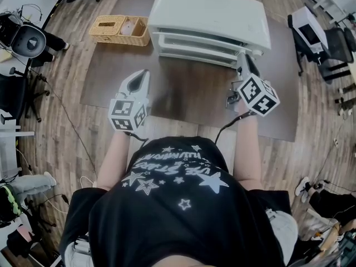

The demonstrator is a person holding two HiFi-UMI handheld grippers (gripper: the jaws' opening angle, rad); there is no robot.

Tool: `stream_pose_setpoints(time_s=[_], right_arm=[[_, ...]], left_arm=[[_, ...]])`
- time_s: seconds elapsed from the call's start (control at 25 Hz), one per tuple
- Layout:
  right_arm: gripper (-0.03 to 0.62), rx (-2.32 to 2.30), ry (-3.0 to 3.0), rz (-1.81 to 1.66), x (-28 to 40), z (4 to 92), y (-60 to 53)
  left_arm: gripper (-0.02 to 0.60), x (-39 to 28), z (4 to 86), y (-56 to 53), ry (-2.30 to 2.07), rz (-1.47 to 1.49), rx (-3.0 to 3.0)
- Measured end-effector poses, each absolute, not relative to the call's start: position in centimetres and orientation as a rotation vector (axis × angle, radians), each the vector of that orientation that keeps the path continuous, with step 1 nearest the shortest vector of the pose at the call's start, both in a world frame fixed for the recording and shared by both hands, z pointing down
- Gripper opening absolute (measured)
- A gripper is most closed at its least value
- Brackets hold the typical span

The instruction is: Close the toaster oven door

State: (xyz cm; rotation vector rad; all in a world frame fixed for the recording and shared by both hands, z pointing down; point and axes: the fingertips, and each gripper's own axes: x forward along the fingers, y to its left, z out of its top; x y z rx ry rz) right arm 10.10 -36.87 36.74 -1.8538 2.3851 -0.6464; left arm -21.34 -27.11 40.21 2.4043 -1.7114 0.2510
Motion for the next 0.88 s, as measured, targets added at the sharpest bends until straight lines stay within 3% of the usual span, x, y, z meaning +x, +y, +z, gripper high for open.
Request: stream_pose_setpoints(time_s=[0.88], right_arm=[[0.087,-1.85,2.379,-0.639,9.8,36.3,-39.1]], left_arm=[[0.011,-22.1,40.4,-28.6,-1.729,0.24,2.378]])
